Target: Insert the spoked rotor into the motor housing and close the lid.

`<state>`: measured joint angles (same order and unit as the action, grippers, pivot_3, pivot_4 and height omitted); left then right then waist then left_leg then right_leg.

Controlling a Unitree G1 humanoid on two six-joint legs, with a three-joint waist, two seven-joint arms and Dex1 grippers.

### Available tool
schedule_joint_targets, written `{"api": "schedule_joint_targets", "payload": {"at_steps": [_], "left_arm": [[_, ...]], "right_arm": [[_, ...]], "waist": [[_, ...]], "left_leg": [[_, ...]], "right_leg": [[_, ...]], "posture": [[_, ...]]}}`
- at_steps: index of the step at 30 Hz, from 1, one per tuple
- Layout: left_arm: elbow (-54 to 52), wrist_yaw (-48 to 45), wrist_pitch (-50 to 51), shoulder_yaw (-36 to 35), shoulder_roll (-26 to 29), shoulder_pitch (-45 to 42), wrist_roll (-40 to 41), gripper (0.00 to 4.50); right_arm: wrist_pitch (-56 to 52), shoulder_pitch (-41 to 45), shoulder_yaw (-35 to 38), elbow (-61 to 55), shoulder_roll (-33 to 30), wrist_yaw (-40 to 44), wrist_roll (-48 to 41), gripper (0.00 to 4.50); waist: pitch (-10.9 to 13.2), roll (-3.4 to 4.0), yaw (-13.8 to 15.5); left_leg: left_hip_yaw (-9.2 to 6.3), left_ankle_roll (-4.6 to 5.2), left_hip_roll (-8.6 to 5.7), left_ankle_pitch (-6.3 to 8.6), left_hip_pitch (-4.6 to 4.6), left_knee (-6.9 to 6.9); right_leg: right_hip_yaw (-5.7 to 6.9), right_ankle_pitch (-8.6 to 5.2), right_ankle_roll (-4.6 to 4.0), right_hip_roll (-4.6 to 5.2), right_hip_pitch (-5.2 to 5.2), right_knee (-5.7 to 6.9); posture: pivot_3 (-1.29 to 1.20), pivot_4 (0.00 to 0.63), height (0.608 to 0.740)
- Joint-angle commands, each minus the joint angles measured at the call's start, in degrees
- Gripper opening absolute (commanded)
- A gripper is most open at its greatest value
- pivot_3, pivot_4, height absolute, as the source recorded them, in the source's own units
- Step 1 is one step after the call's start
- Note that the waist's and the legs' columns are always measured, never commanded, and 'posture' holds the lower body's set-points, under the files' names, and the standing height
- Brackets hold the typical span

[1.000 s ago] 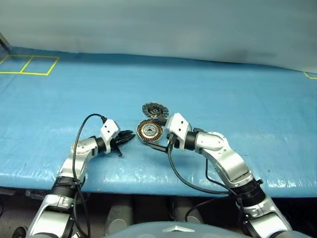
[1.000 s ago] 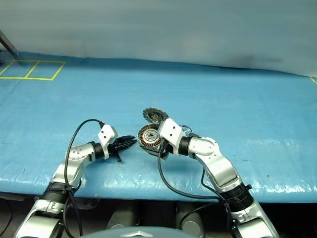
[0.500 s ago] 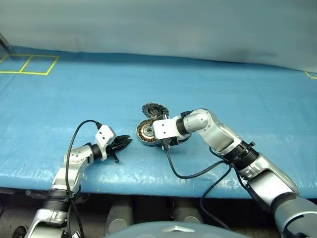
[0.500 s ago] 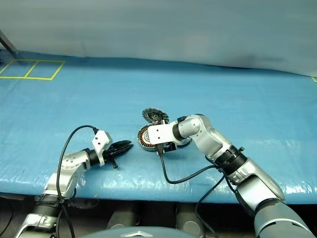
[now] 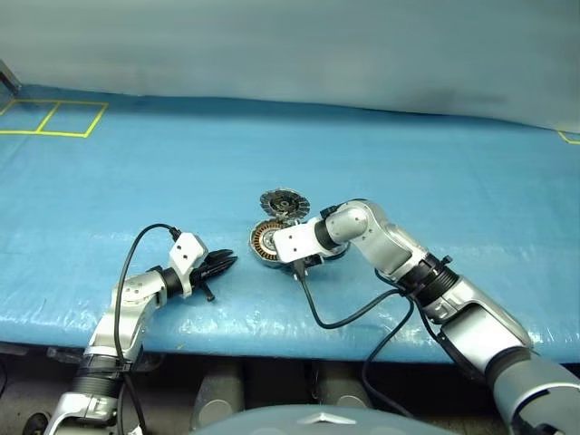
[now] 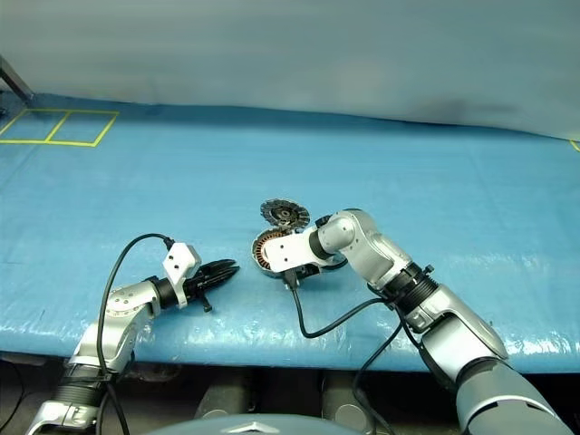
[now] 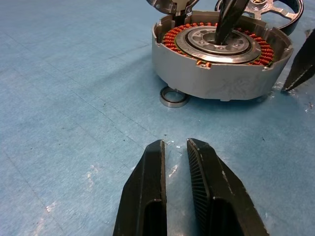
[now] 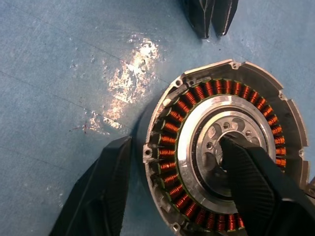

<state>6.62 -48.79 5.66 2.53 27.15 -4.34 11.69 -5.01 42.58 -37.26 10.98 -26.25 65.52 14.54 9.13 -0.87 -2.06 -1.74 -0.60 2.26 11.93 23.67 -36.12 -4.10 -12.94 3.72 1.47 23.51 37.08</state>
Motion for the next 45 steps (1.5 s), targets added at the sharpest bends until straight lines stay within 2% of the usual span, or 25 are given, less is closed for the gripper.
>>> {"api": "schedule_joint_targets", "payload": {"at_steps": [1, 16, 25, 30, 37, 45], "left_arm": [[-1.4, 0.1, -0.7, -0.4, 0.2, -0.3, 0.4, 0.74], [-0.6, 0.0, -1.1, -0.2, 0.2, -1.1, -0.1, 0.74], [-0.7, 0.0, -1.2, -0.2, 0.3, -0.9, -0.2, 0.74], [-0.4, 0.0, -1.5, -0.1, 0.2, -1.4, -0.3, 0.74], [0.4, 0.0, -2.2, 0.2, 0.1, -1.8, -0.6, 0.74], [2.1, -1.2, -2.0, 0.9, -0.3, -3.8, -0.1, 0.74]], "right_arm": [[0.4, -0.2, 0.5, 0.4, 0.4, -0.1, 0.9, 2.24], [1.0, 2.6, 0.2, 7.8, -0.2, -4.8, 7.9, 2.23], [2.1, 5.0, 0.6, 12.0, -0.3, -6.3, 9.9, 2.23], [1.5, 4.4, 1.2, 11.5, 0.1, -4.7, 8.2, 2.23], [2.0, 2.0, 4.4, 7.9, 1.3, -7.3, 5.8, 4.45], [-1.7, -3.6, 12.2, -6.0, 1.8, -7.5, -2.3, 4.45]], "waist": [[0.0, 0.00, 0.0], [0.0, 0.00, 0.1], [0.0, 0.00, 0.1], [0.0, 0.00, 0.1], [0.0, 0.00, 0.1], [0.0, 0.04, 0.0]], "left_leg": [[0.00, 0.00, 0.00, 0.00, -0.02, 0.00], [0.01, -0.15, 0.01, -0.20, -0.06, -0.14], [0.01, -0.14, 0.01, -0.22, -0.05, -0.14], [0.01, -0.14, 0.01, -0.22, -0.05, -0.14], [0.01, -0.14, 0.01, -0.22, -0.01, -0.05], [-0.01, -0.14, 0.02, -0.22, 0.10, 0.04]], "right_leg": [[0.00, 0.00, 0.00, 0.00, -0.02, 0.00], [-0.01, 0.12, -0.03, 0.00, -0.06, 0.09], [-0.02, 0.16, -0.04, 0.00, -0.05, 0.09], [-0.02, 0.16, -0.04, 0.00, -0.06, 0.09], [-0.02, 0.17, -0.04, 0.00, -0.01, 0.05], [-0.01, 0.22, 0.03, -0.04, 0.14, 0.06]], "posture": [[0.00, 0.150, 0.740], [0.00, 0.150, 0.740], [0.00, 0.150, 0.740], [0.00, 0.150, 0.740], [0.00, 0.150, 0.740], [0.00, 0.150, 0.740]]}}
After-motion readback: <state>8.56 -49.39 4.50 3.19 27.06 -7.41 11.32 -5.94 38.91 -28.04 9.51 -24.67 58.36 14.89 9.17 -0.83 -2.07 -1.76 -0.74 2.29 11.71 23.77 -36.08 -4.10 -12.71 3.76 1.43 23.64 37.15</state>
